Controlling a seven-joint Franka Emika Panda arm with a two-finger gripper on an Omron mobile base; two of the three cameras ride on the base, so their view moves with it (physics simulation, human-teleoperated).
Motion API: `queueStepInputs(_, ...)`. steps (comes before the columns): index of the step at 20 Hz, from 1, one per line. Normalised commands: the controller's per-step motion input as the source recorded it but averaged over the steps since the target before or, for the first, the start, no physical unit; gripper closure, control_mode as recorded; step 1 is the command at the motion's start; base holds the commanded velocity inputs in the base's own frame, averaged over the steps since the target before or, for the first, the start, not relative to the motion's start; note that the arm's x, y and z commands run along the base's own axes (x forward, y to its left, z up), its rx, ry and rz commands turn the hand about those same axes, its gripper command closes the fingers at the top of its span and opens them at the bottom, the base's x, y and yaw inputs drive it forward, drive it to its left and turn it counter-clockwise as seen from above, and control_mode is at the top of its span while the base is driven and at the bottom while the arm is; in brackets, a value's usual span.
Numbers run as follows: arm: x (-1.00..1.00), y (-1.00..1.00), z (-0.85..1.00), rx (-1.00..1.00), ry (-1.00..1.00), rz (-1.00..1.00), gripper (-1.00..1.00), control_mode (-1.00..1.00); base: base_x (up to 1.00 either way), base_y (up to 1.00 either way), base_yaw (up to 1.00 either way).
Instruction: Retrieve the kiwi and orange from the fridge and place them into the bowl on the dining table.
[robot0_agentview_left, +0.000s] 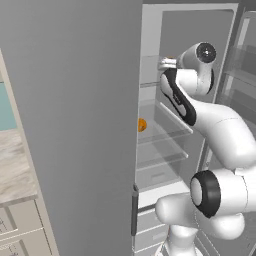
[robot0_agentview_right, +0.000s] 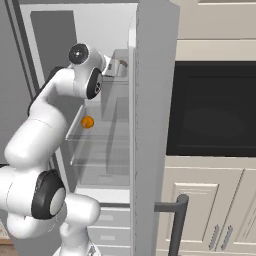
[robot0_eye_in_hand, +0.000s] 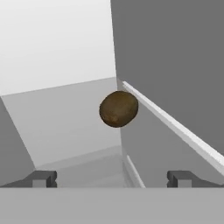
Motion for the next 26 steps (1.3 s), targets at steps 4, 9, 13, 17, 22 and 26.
queueStepInputs(4, 0.52, -0.12, 0.00, 0.00, 0.03, -0.01, -1.00, -1.00, 0.00, 0.00, 0.00)
queueStepInputs(9, 0.55, -0.04, 0.00, 0.00, 0.06, 0.00, -1.00, -1.00, 0.00, 0.00, 0.00)
queueStepInputs(13, 0.50, -0.11, 0.00, 0.00, 0.06, 0.00, -1.00, -1.00, 0.00, 0.00, 0.00)
queueStepInputs(17, 0.49, -0.14, 0.00, 0.00, 0.05, 0.00, -1.00, -1.00, 0.00, 0.00, 0.00)
queueStepInputs(22, 0.45, -0.06, 0.00, 0.00, 0.01, 0.00, -1.00, -1.00, 0.00, 0.00, 0.00)
queueStepInputs(26, 0.45, -0.01, 0.00, 0.00, 0.00, 0.00, -1.00, -1.00, 0.00, 0.00, 0.00)
